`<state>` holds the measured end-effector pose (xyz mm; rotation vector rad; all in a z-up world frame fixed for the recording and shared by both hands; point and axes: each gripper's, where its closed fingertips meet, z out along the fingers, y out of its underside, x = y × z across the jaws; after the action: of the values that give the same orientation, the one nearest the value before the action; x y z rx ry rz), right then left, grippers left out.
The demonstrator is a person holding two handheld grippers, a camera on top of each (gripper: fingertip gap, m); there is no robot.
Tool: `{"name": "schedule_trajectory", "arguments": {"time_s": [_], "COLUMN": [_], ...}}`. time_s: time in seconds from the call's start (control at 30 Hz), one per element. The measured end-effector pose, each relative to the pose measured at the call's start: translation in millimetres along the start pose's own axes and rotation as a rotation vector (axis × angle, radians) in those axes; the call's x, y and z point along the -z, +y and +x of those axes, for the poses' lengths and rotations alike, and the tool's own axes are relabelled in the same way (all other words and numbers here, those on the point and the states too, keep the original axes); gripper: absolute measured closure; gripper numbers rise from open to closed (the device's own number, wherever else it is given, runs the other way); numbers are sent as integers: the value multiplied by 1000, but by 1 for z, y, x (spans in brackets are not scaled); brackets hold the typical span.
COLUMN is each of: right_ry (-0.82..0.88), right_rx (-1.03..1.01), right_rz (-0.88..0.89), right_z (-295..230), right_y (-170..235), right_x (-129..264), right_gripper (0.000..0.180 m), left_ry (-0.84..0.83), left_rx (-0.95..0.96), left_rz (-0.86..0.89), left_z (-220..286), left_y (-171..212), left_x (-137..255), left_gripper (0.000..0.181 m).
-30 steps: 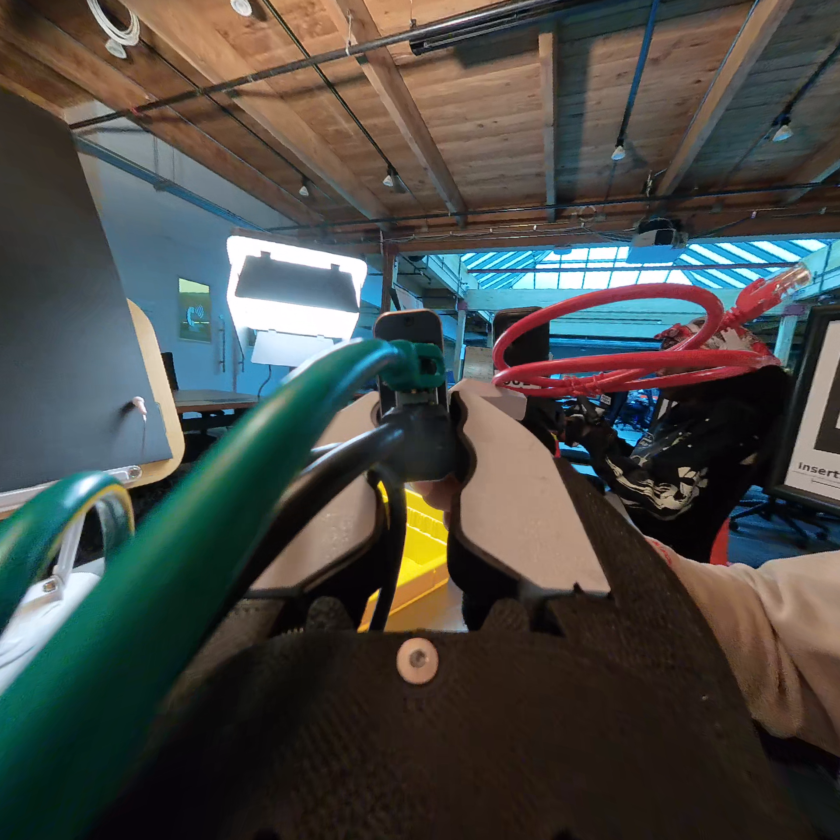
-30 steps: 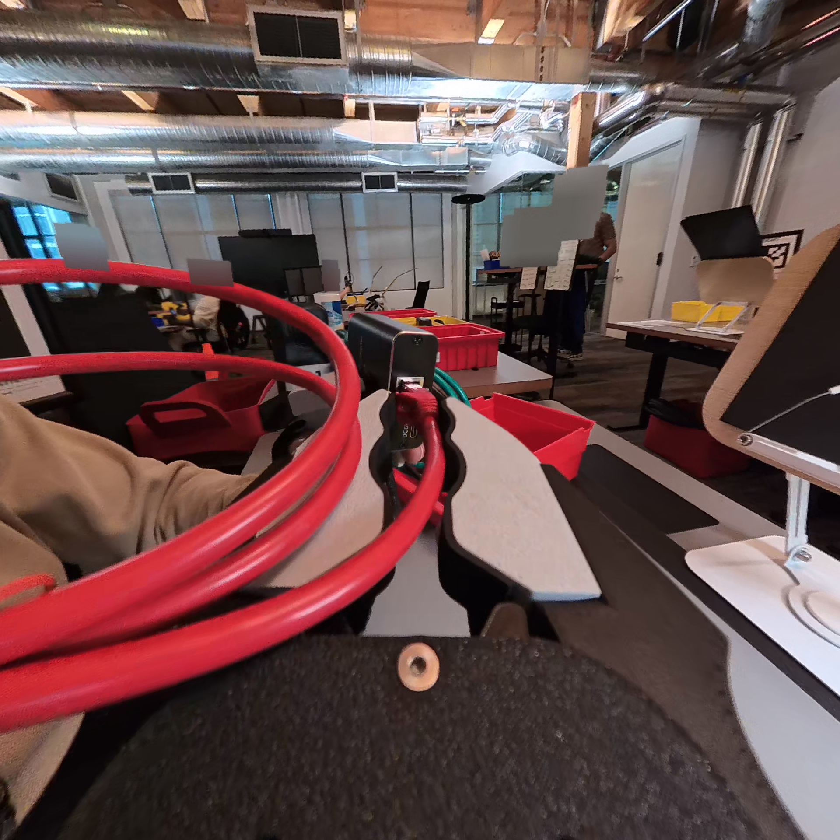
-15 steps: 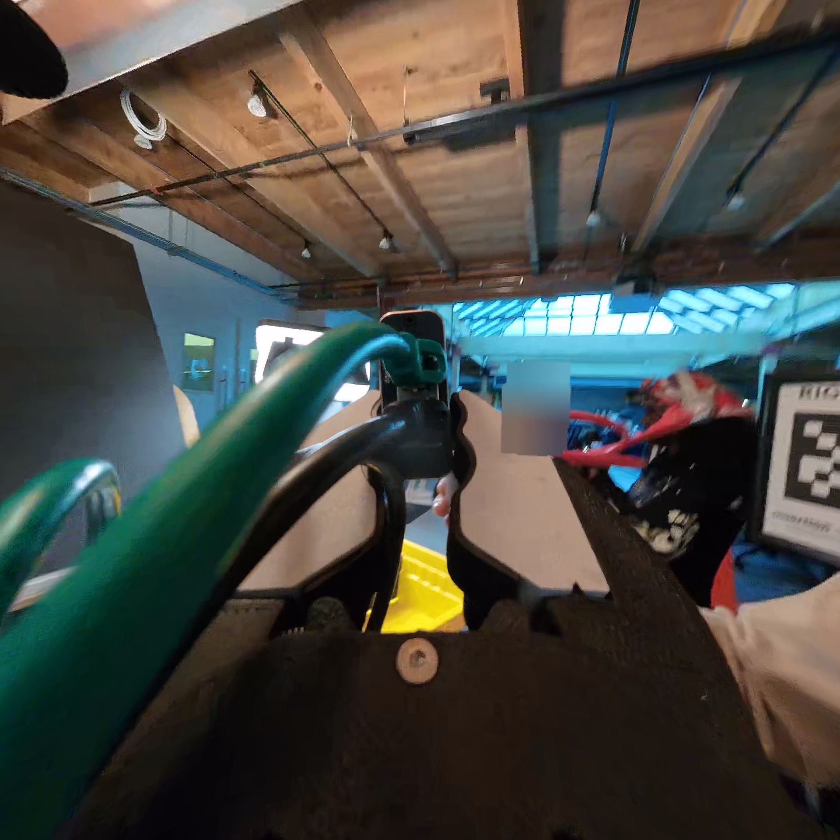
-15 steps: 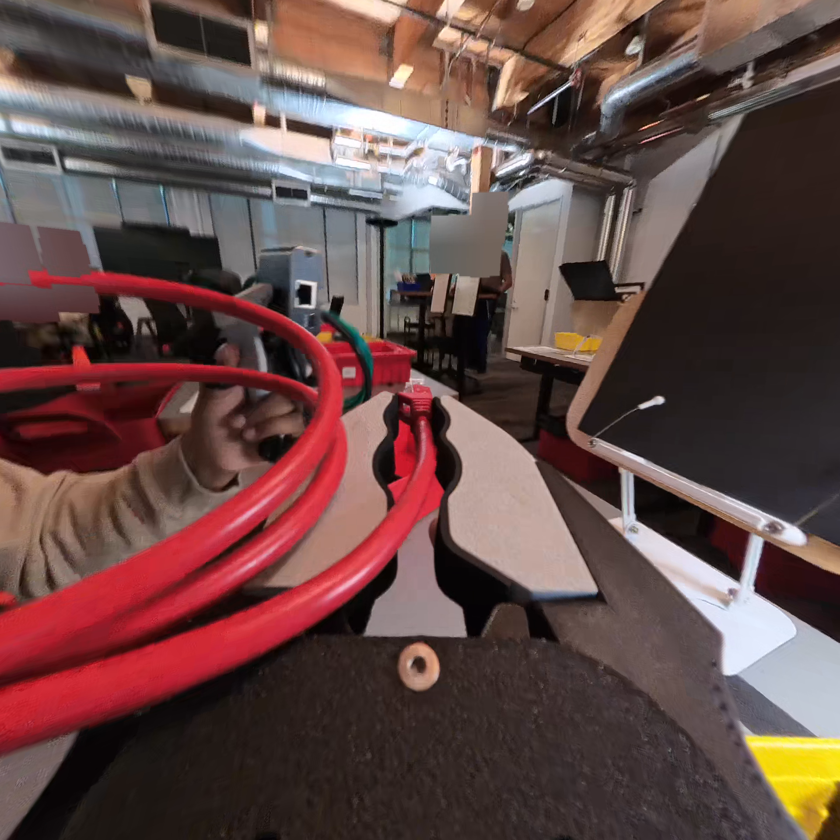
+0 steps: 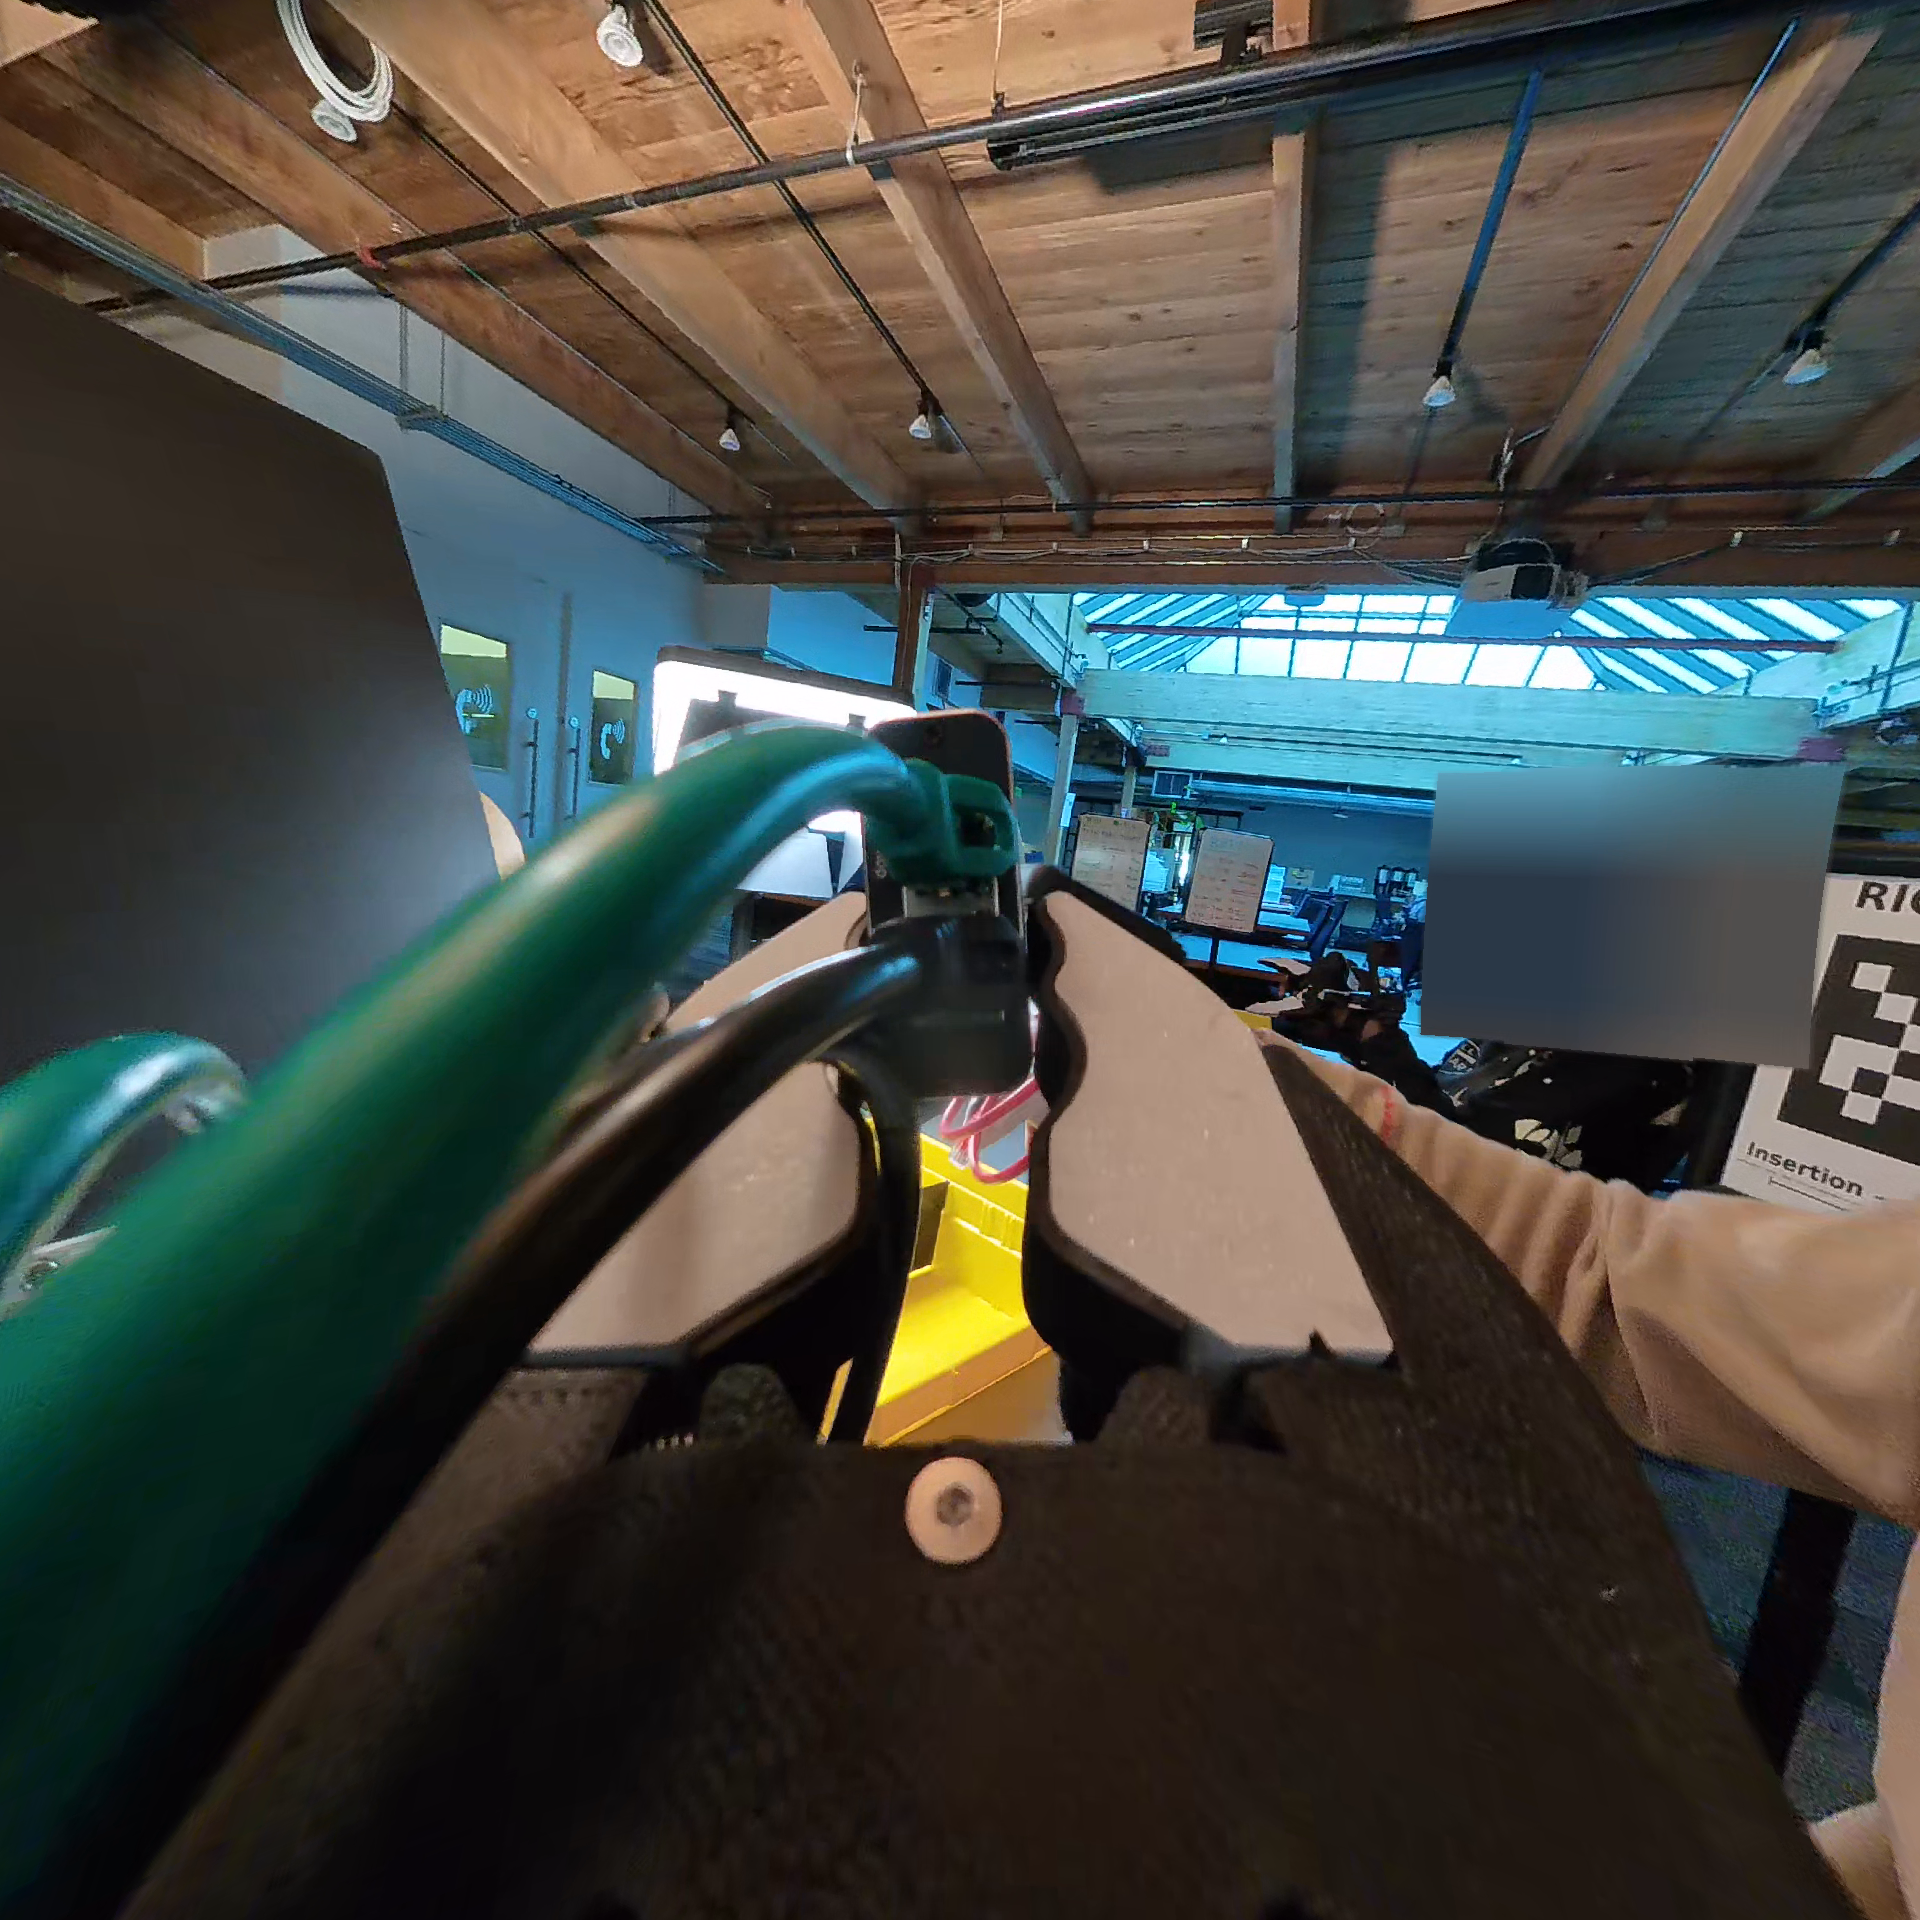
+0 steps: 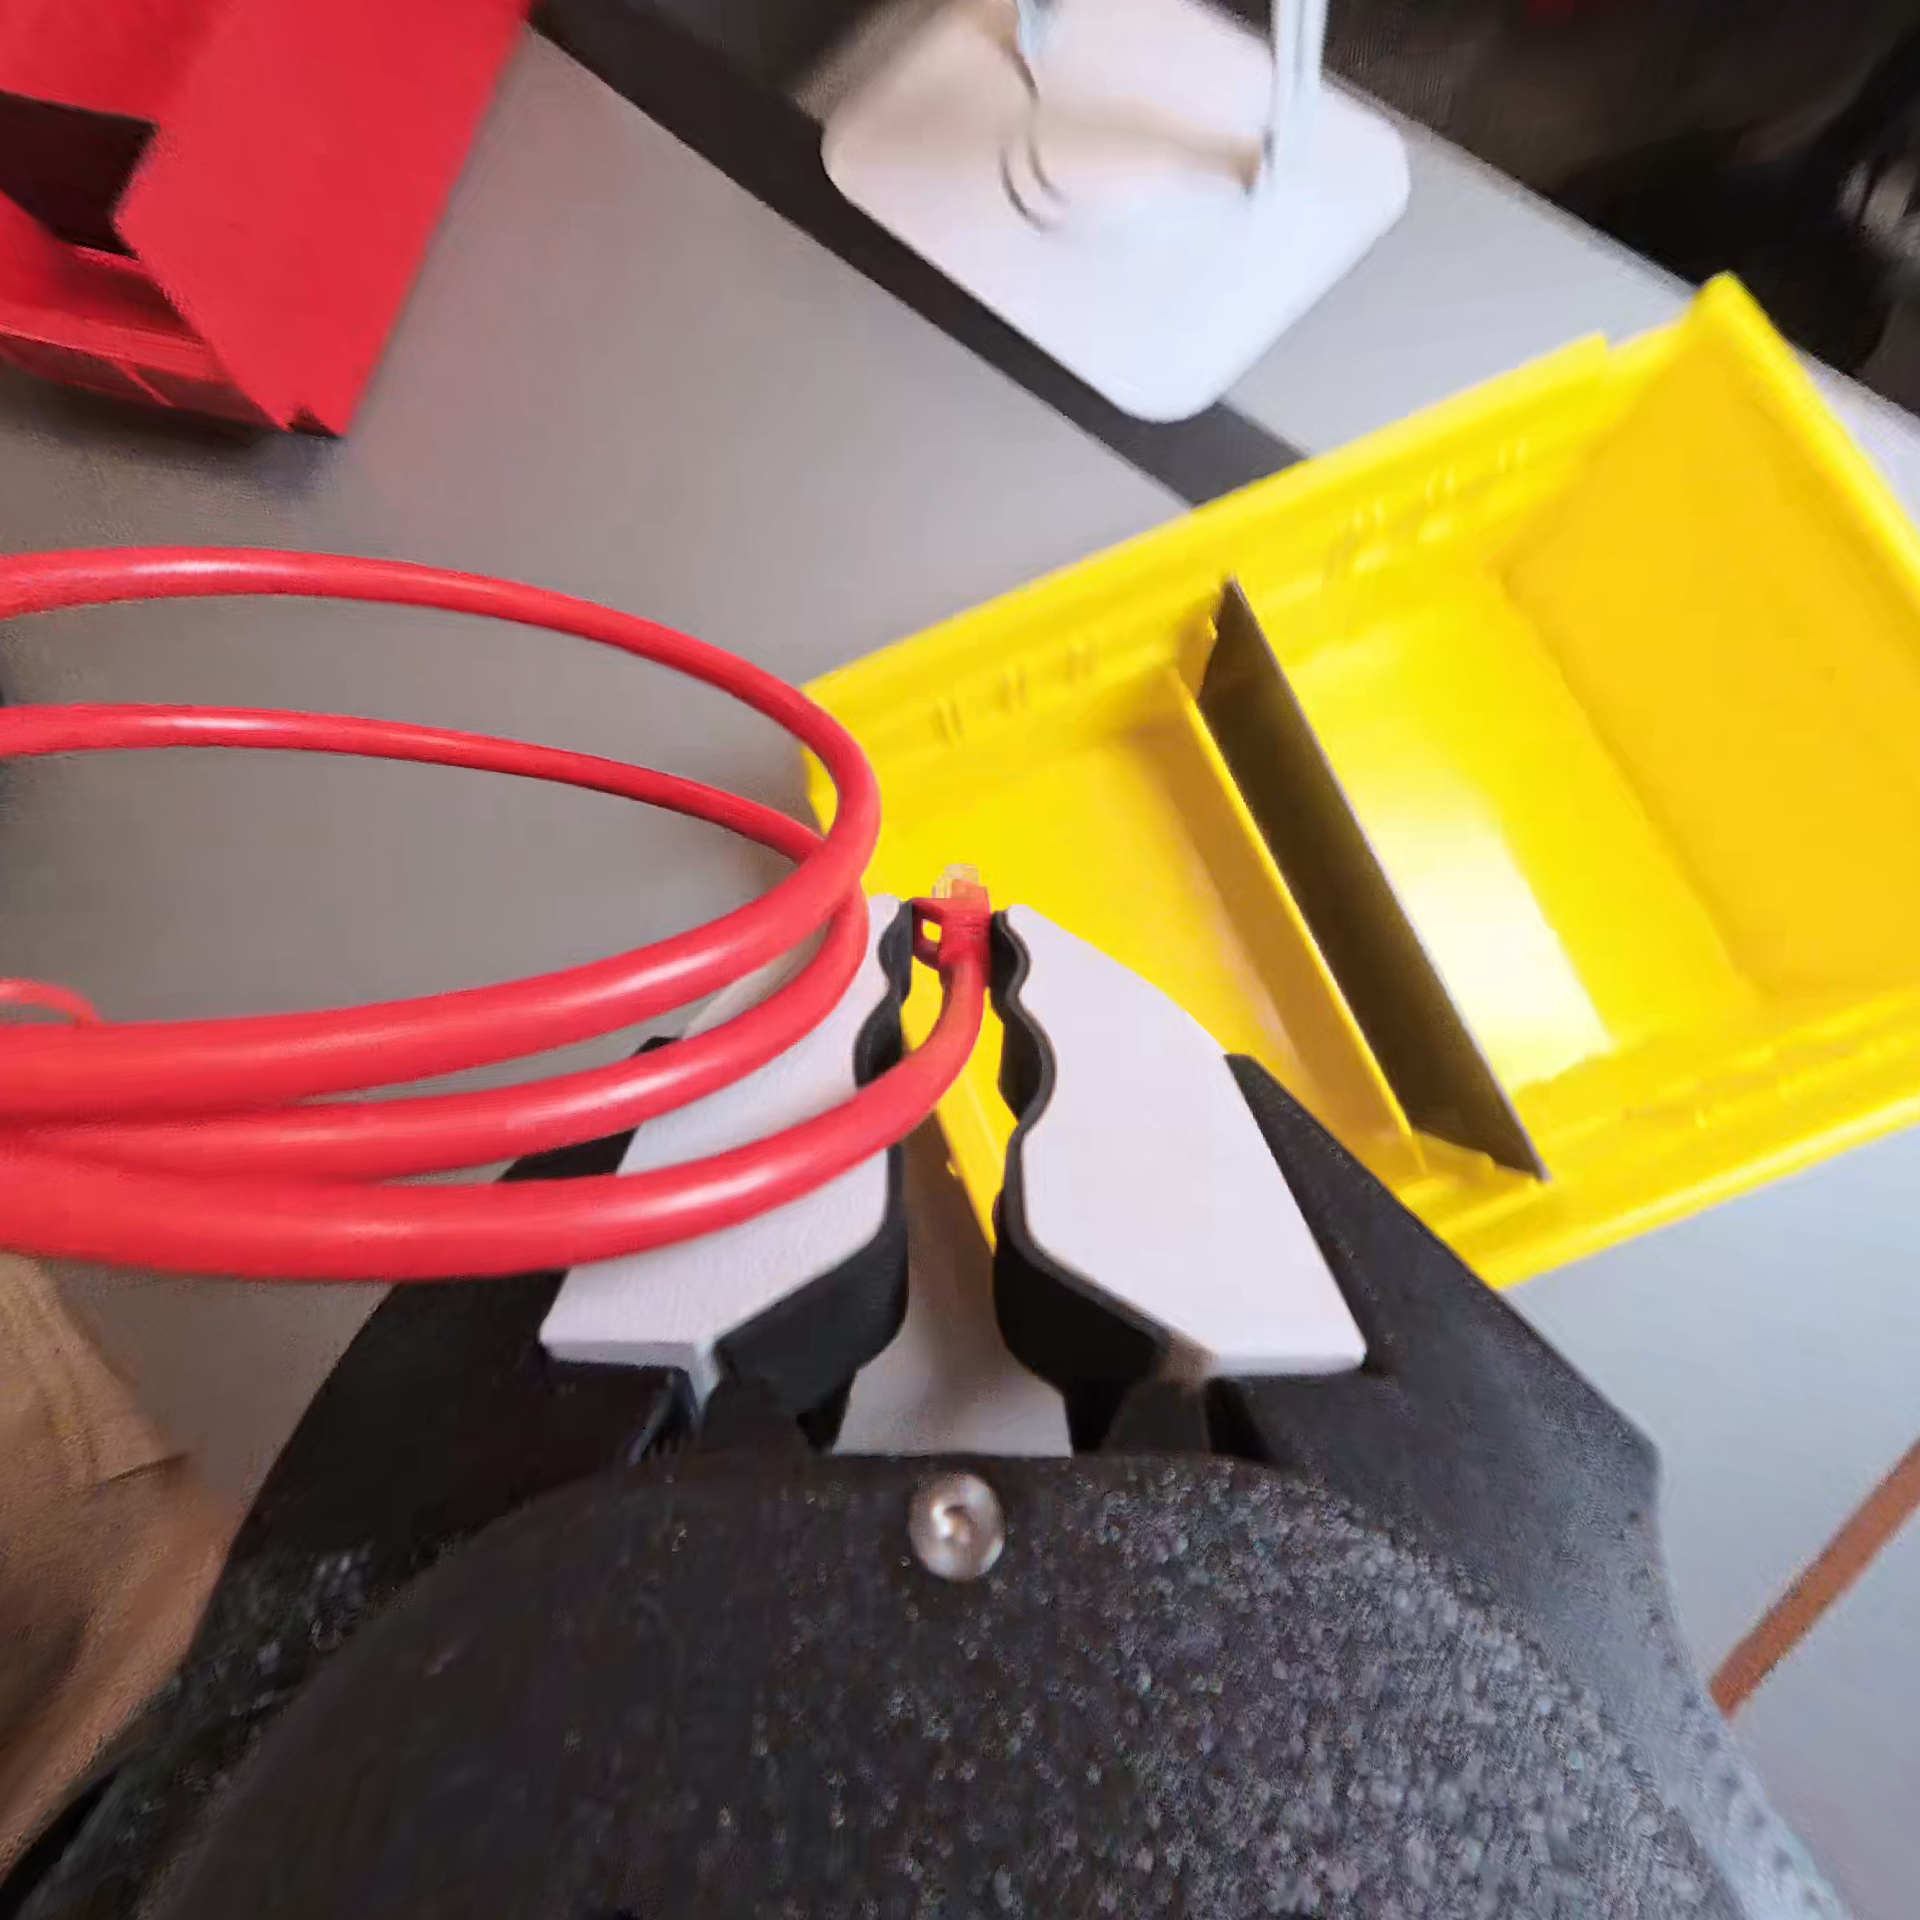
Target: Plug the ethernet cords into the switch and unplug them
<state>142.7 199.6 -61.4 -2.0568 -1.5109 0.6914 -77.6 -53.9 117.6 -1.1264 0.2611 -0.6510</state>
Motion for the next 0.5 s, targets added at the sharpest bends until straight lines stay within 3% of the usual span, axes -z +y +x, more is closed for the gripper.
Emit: {"name": "schedule_trajectory", "arguments": {"time_s": [0.23,0.37,0.5], "right_ry": [-52,-8,97], "right_rx": [-262,-273,-216], "right_rz": [-404,-615,-676], "right_z": [61,78,97], "right_y": [74,101,99], "right_x": [-11,-12,-8], "right_gripper": [167,167,167], "left_ry": [16,18,16], "left_rx": [8,2,9], "left_rz": [-29,-45,-56], "left_z": [2,2,0], "left_y": [5,8,12], "left_x": [-2,-3,-3], "left_gripper": [155,155,155]}}
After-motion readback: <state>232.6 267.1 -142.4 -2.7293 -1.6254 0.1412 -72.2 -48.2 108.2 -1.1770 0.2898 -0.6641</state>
